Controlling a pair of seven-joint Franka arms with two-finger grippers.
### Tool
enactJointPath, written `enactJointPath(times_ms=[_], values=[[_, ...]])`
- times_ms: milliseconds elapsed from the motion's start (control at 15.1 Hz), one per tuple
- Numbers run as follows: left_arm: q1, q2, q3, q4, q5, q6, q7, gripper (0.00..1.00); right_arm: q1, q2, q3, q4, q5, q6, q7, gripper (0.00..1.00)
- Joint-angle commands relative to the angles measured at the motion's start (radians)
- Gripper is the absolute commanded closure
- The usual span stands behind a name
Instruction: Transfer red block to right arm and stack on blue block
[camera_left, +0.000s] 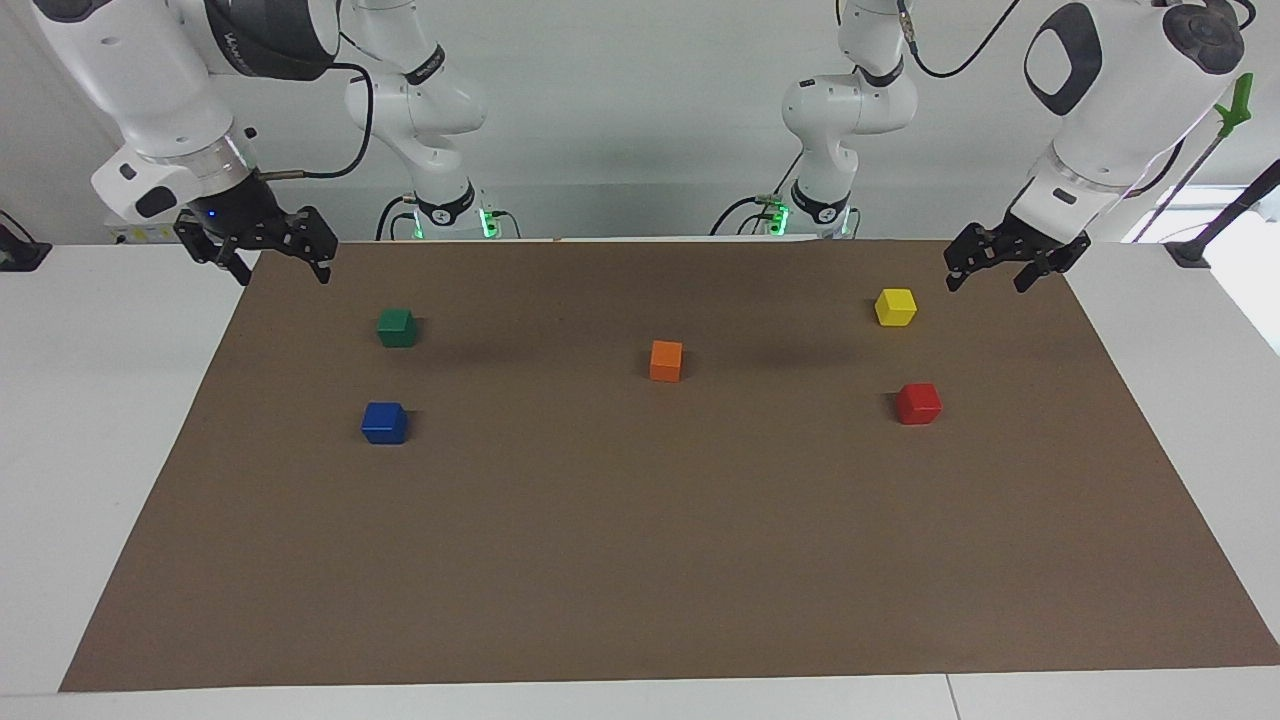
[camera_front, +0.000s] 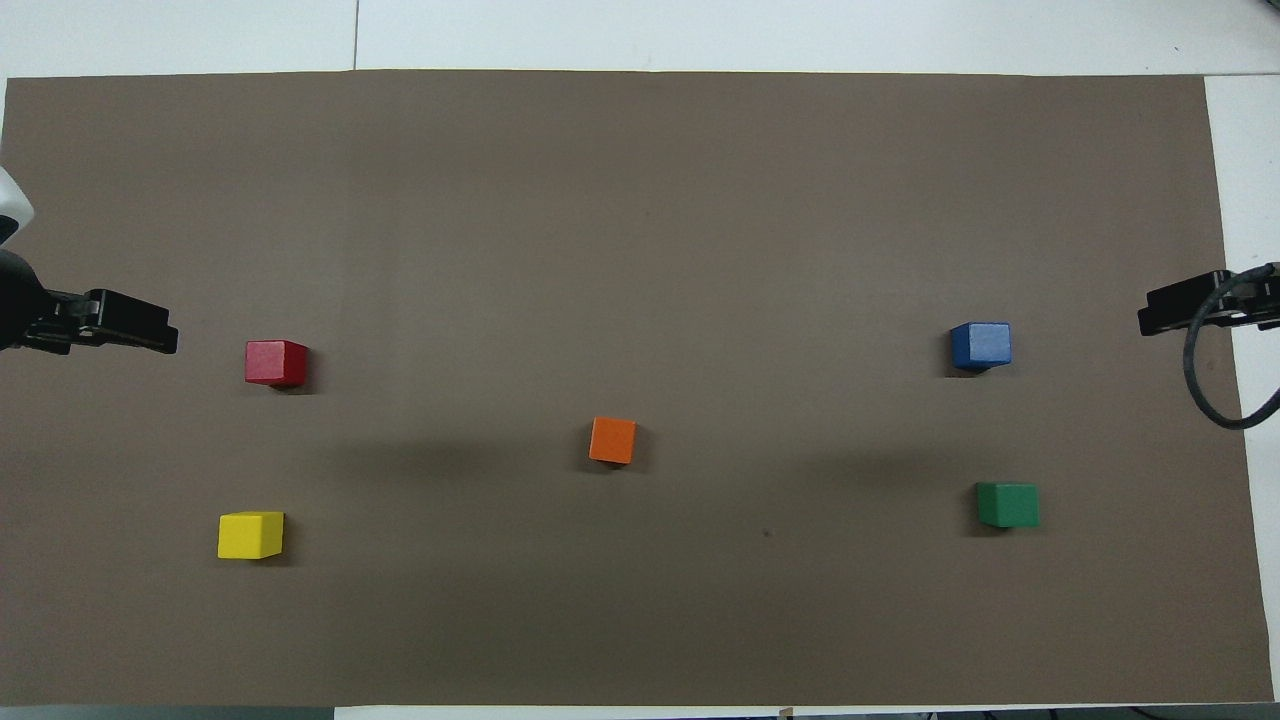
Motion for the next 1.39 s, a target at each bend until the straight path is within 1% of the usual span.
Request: enactJointPath(times_ms=[0, 463, 529, 661, 793, 925, 1057, 1189, 1322], values=[[-0.015, 0.015, 0.003, 0.020, 0.018, 0.002, -0.017, 0.00, -0.015, -0.018, 0.004, -0.015, 0.020, -0.010, 0.004, 0.00], [-0.001, -0.021, 0.003, -0.005, 0.018, 0.009, -0.022, 0.00, -0.014, -0.020, 0.003, -0.017, 0.020, -0.012, 0.004, 0.00], [0.000, -0.023, 0.003, -0.019, 0.018, 0.052, -0.020, 0.00, -0.015, -0.020, 0.003, -0.017, 0.020, -0.012, 0.001, 0.00], [-0.003, -0.059, 0.003, -0.132, 0.018, 0.133, -0.020, 0.00, -0.012, -0.024, 0.003, -0.026, 0.021, -0.010, 0.000, 0.00], [-0.013, -0.072, 0.003, -0.250, 0.020, 0.230, -0.019, 0.00, -0.011, -0.047, 0.004, -0.076, 0.021, 0.004, -0.002, 0.00], [-0.013, -0.046, 0.003, -0.313, 0.023, 0.337, -0.017, 0.00, -0.012, -0.087, 0.004, -0.159, 0.055, 0.043, -0.029, 0.00], [-0.012, 0.004, 0.003, -0.347, 0.026, 0.417, -0.011, 0.00, -0.014, -0.131, 0.003, -0.265, 0.096, 0.120, -0.042, 0.00], [-0.009, 0.038, 0.003, -0.406, 0.067, 0.530, -0.008, 0.00, -0.017, -0.141, 0.003, -0.309, 0.188, 0.142, -0.045, 0.00], [-0.007, 0.080, 0.003, -0.468, 0.067, 0.661, -0.015, 0.00, -0.044, -0.141, 0.001, -0.330, 0.298, 0.142, -0.086, 0.00]])
